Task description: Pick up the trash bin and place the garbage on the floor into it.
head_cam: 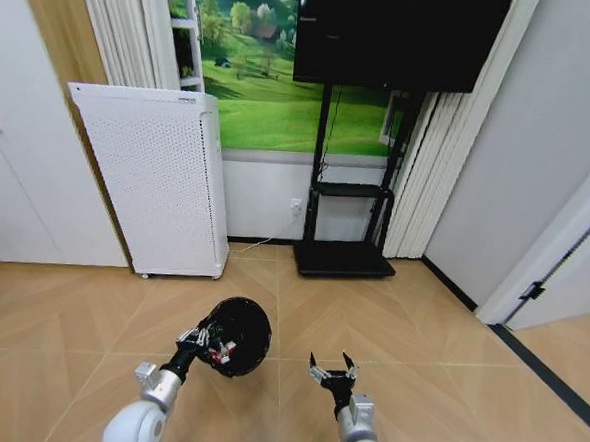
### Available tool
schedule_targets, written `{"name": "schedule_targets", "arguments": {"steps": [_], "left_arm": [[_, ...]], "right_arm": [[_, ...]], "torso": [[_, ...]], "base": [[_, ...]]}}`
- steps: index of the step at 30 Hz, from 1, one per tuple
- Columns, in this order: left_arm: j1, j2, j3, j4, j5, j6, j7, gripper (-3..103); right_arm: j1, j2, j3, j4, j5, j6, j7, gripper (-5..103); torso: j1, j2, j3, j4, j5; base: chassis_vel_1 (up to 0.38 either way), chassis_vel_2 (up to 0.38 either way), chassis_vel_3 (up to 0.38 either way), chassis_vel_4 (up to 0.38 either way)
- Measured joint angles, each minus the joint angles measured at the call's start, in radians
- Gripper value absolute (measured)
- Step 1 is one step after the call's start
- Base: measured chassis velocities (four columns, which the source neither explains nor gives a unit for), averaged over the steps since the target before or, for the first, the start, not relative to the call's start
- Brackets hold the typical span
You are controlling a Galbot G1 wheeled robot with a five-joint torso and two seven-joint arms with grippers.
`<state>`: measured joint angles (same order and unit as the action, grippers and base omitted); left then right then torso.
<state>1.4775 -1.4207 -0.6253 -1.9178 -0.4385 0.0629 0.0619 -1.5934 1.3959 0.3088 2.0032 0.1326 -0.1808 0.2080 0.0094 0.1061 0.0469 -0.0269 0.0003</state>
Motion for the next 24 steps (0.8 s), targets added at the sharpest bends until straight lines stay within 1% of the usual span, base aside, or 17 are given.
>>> {"name": "schedule_targets", "arguments": {"steps": [1,2,4,5,6,7,8,9,10,11,13,14,15,17,21,23,24], "left_arm": [[0.0,0.0,0.0,0.0,0.0,0.0,0.0,7],[-0.011,-0.013,-0.001,0.004,-0.018,0.013,-0.087,7],[-0.049,-0.034,-0.002,0.03,-0.092,0.034,-0.357,7],[-0.049,-0.034,-0.002,0.03,-0.092,0.034,-0.357,7],[-0.066,-0.035,-0.002,0.044,-0.141,0.038,-0.446,7],[-0.081,-0.033,-0.005,0.059,-0.198,0.036,-0.505,7],[-0.081,-0.033,-0.005,0.059,-0.198,0.036,-0.505,7],[-0.098,-0.028,-0.011,0.073,-0.256,0.03,-0.547,7],[-0.11,-0.023,-0.018,0.083,-0.291,0.025,-0.562,7],[-0.128,-0.018,-0.029,0.098,-0.334,0.016,-0.572,7],[-0.143,-0.016,-0.039,0.112,-0.366,0.011,-0.569,7],[-0.159,-0.015,-0.058,0.134,-0.4,0.01,-0.536,7],[-0.159,-0.015,-0.058,0.134,-0.4,0.01,-0.536,7],[-0.179,-0.011,-0.081,0.161,-0.455,0.022,-0.473,7],[-0.188,-0.007,-0.092,0.184,-0.477,0.026,-0.43,7],[-0.203,-0.01,-0.111,0.222,-0.479,0.025,-0.349,7],[-0.203,-0.01,-0.111,0.222,-0.479,0.025,-0.349,7]], "right_arm": [[0.0,0.0,0.0,0.0,0.0,0.0,0.0,100],[0.0,-0.001,-0.001,-0.002,0.0,0.002,-0.001,100],[0.0,-0.003,0.0,-0.009,0.0,0.004,-0.003,100],[0.0,-0.003,0.0,-0.009,0.0,0.004,-0.003,100],[0.0,-0.004,0.0,-0.011,0.0,0.005,-0.004,100],[0.001,-0.005,-0.001,-0.014,0.0,0.005,-0.005,100],[0.001,-0.005,-0.001,-0.014,0.0,0.005,-0.005,100],[0.004,-0.006,0.001,-0.017,0.0,0.006,-0.009,100],[0.007,-0.006,0.002,-0.018,0.0,0.006,-0.011,100],[0.011,-0.006,0.002,-0.021,0.0,0.006,-0.012,100],[0.014,-0.006,0.003,-0.023,0.0,0.006,-0.014,100],[0.019,-0.005,0.003,-0.027,0.0,0.005,-0.017,100],[0.019,-0.005,0.003,-0.027,0.0,0.005,-0.017,100],[0.031,-0.005,0.003,-0.035,-0.001,0.004,-0.024,100],[0.041,-0.005,0.002,-0.04,-0.001,0.002,-0.025,100],[0.046,-0.005,0.0,-0.049,0.0,0.004,-0.031,100],[0.046,-0.005,0.0,-0.049,0.0,0.004,-0.031,100]], "torso": [[0.0,0.0,0.0,0.0,0.0],[0.0,0.0,0.0,0.0,0.0],[0.0,0.0,0.0,-0.0001,-0.0003],[0.0,0.0,0.0,-0.0001,-0.0003],[0.0,0.0,0.0,-0.0001,-0.0002],[0.0,0.0,0.0,0.0003,-0.0003],[0.0,0.0,0.0,0.0003,-0.0003],[0.0,0.0,0.0,0.0003,-0.0005],[0.0,0.0,0.0,0.0003,-0.0004],[0.0,0.0,0.0,0.0001,-0.0003],[0.0,0.0,0.0,0.0001,-0.0003],[0.0,0.0,0.0,0.0001,-0.0003],[0.0,0.0,0.0,0.0001,-0.0003],[0.0,0.0,0.0,0.0,-0.0001],[0.0,0.0,0.0,0.0,-0.0005],[0.0,0.0,0.0,0.0003,-0.0002],[0.0,0.0,0.0,0.0003,-0.0002]], "base": [[-0.108,-0.01,0.088,0.011],[-0.109,-0.01,0.098,0.02],[-0.101,-0.007,0.076,0.021],[-0.101,-0.016,0.054,0.021],[0.0,0.0,0.0,0.0],[0.0,0.0,0.0,0.0],[0.0,0.0,0.0,0.0],[0.0,0.0,0.0,0.0],[0.056,0.014,-0.038,0.018],[0.051,0.022,-0.02,-0.017],[0.025,0.011,-0.01,-0.008],[0.0,0.0,0.0,0.0],[0.0,0.0,0.0,0.0],[0.0,0.0,0.0,0.0],[0.0,0.0,0.0,0.0],[0.0,0.0,0.0,0.0],[0.0,0.0,0.0,0.0]]}}
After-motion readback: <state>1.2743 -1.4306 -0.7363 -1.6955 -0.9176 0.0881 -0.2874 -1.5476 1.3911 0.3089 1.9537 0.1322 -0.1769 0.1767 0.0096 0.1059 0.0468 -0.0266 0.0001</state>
